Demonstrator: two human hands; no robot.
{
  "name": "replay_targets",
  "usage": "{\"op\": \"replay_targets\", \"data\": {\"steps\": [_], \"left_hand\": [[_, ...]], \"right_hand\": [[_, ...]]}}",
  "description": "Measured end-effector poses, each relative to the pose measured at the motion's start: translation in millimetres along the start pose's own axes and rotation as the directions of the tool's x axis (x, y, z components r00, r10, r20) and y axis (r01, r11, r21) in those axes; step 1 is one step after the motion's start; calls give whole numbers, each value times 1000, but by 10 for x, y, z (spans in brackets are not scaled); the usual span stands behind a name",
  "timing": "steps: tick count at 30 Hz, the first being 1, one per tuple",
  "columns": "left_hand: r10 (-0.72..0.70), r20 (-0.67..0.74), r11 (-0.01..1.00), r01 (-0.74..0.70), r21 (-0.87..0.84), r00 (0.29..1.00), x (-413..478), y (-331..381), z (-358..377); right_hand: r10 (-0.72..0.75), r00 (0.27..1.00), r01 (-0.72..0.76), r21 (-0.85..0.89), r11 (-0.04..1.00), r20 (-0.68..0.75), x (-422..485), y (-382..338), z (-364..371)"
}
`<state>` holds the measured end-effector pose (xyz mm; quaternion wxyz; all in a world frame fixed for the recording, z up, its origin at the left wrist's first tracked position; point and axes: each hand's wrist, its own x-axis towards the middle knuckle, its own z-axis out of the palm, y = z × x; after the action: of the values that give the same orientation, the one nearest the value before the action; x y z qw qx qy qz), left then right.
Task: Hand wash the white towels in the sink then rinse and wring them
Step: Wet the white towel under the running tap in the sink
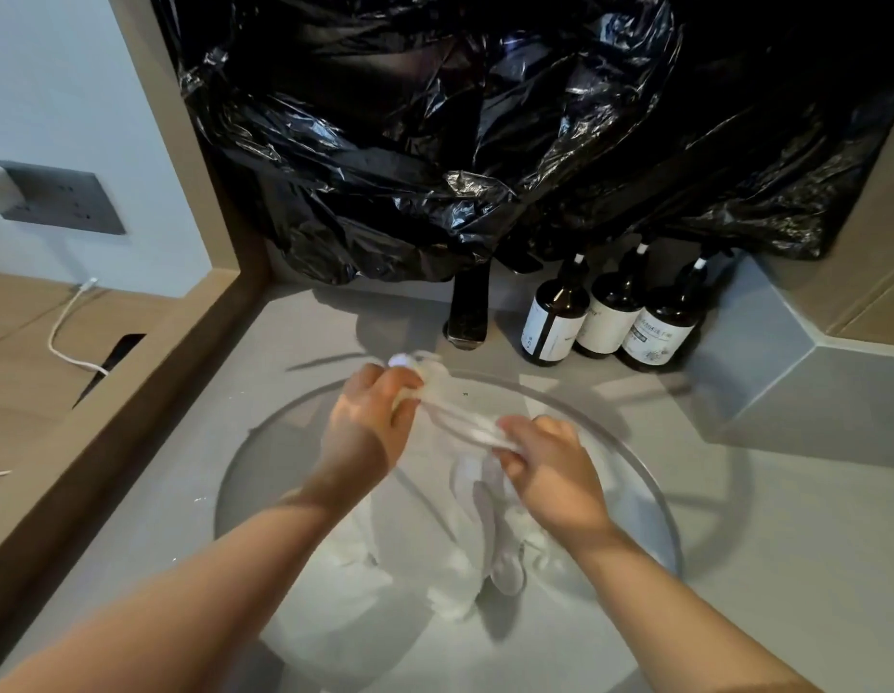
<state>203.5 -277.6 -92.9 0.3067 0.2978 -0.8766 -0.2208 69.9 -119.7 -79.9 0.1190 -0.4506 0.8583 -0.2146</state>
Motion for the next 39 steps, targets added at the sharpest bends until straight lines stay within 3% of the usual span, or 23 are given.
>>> {"op": "replay_targets", "data": {"steps": [2, 3, 4, 6, 8, 11, 14, 18, 21, 26, 39], "left_hand": [[96, 197, 978, -130, 165, 976, -140, -155, 44], [33, 297, 966, -106, 235, 954, -198, -192, 58], [-38, 345, 957, -66, 282, 938, -230, -208, 62], [-86, 327, 970, 4, 243, 941, -179, -143, 56], [-137, 301, 986, 102, 131, 944, -63, -3, 46], [-254, 326, 967, 242, 78, 910, 132, 147, 39], [-292, 313, 951, 310, -7, 904, 265, 205, 20], [-273, 267, 950, 303, -79, 924, 416, 240, -63], [-265, 265, 948, 301, -105, 927, 460, 257, -82], [-273, 282, 950, 304, -72, 920, 413, 278, -42], [-267, 293, 962, 271, 28, 918, 397, 288, -99]], "right_hand": [[89, 951, -58, -114, 992, 296, -20, 34, -40], [134, 925, -96, -124, 988, 356, -13, 45, -56], [136, 938, -116, -82, 990, 319, 20, 44, -74], [110, 993, -114, 118, 986, 40, 152, -15, -147], [130, 970, -50, 355, 934, -207, 317, -169, -259], [114, 914, 91, 471, 878, -390, 586, -447, -432], [115, 899, 115, 481, 869, -423, 819, -642, -572], [211, 860, 44, 478, 877, -465, 1007, -641, -657], [325, 834, 7, 598, 802, -445, 1063, -588, -615], [373, 835, 16, 696, 718, -404, 1099, -580, -611], [360, 853, 12, 703, 711, -378, 1132, -558, -714]]}}
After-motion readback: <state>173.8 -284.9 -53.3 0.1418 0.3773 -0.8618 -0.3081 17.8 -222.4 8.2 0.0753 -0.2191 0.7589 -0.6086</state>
